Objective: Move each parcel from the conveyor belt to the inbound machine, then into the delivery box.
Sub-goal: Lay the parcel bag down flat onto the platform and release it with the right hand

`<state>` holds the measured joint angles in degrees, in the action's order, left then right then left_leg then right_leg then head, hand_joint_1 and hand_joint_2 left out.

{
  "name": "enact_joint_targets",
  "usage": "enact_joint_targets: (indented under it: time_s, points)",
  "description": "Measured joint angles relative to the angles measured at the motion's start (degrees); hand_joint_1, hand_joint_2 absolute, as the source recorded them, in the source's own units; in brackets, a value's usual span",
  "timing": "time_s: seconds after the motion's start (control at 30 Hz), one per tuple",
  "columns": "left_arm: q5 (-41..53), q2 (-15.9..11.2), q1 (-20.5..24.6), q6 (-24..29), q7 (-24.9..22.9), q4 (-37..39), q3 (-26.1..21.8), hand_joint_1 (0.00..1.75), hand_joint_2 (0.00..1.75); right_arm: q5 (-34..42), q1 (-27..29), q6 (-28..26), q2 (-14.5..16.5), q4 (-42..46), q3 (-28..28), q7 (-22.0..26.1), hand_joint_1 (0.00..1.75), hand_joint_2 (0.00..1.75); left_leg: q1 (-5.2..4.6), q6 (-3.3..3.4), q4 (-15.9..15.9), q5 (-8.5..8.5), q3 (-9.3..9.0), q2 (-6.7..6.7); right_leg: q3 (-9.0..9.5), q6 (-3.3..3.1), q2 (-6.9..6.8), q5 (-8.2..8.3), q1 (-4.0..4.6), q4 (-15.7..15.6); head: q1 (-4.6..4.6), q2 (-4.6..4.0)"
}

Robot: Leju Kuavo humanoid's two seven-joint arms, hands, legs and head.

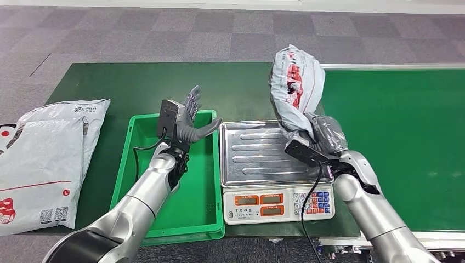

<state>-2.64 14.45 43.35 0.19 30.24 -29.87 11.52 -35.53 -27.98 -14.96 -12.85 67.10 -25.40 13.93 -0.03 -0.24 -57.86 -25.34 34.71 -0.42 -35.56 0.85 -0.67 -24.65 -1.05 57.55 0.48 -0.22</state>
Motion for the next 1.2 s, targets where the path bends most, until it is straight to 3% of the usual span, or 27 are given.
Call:
enact_joint_targets:
  time_s: [0.23,0.47,0.57,0.77,0.8,0.9,0.93,1.2]
  points:
    - [-0.4,-0.1,0.8,0.2,-0.2,1.3,0.0,0.00,1.75,3.8,0.0,1.2,0.8,0.0,-6.0,1.3,1.75,1.75,0.01,-0.01,0.0,0.01,-0.02,0.02,-0.01,0.00,0.03,0.00,0.01,0.0,0.00,0.00]
    - [-0.5,-0.1,1.0,0.5,-0.3,2.1,0.0,0.00,1.75,4.2,0.1,2.3,1.9,0.0,-8.6,2.5,1.75,1.75,0.01,-0.01,0.0,0.00,0.01,0.03,-0.01,0.00,0.04,0.00,0.01,0.0,0.01,0.00]
    - [-0.7,-0.1,1.2,1.0,-0.4,2.5,0.0,0.00,1.75,2.6,0.6,2.7,4.4,0.3,-10.3,2.0,1.75,1.75,0.02,-0.02,0.0,-0.01,-0.03,0.13,-0.03,0.00,0.17,0.00,0.02,0.0,0.01,0.00]
    - [-0.6,0.0,1.7,1.4,-0.7,3.1,0.0,0.00,1.75,-0.9,1.8,1.7,9.9,3.1,-13.4,-3.7,1.75,1.75,0.06,-0.06,0.0,0.02,-0.04,0.16,-0.06,-0.02,0.20,-0.01,0.06,0.0,0.00,0.00]
    - [-0.6,0.0,1.8,1.4,-0.8,3.1,0.0,0.00,1.75,-1.1,1.8,1.7,10.4,3.5,-13.6,-4.1,1.40,1.75,0.06,-0.07,0.0,0.02,-0.04,0.16,-0.06,-0.02,0.20,-0.01,0.06,0.0,0.00,0.00]
    - [-0.5,0.0,1.9,1.4,-0.9,3.3,0.0,0.00,1.75,-1.5,2.1,1.9,11.3,4.5,-13.8,-4.4,0.09,1.75,0.05,-0.07,0.0,0.02,-0.02,0.15,-0.05,-0.01,0.20,0.00,0.04,0.0,0.01,0.00]
    - [-0.5,0.0,1.9,1.4,-1.0,3.3,0.0,0.00,1.75,-2.0,2.1,2.1,11.6,4.8,-13.8,-4.5,0.00,1.75,0.05,-0.07,0.0,0.02,-0.02,0.16,-0.05,-0.01,0.20,0.00,0.04,0.0,0.01,0.00]
    - [0.2,0.5,2.3,2.6,-1.7,4.0,0.0,0.00,1.75,-7.3,2.6,3.4,15.2,7.5,-13.2,-8.1,0.00,1.75,0.04,-0.07,0.0,0.02,-0.03,0.16,-0.06,-0.01,0.20,0.00,0.04,0.0,0.01,0.00]
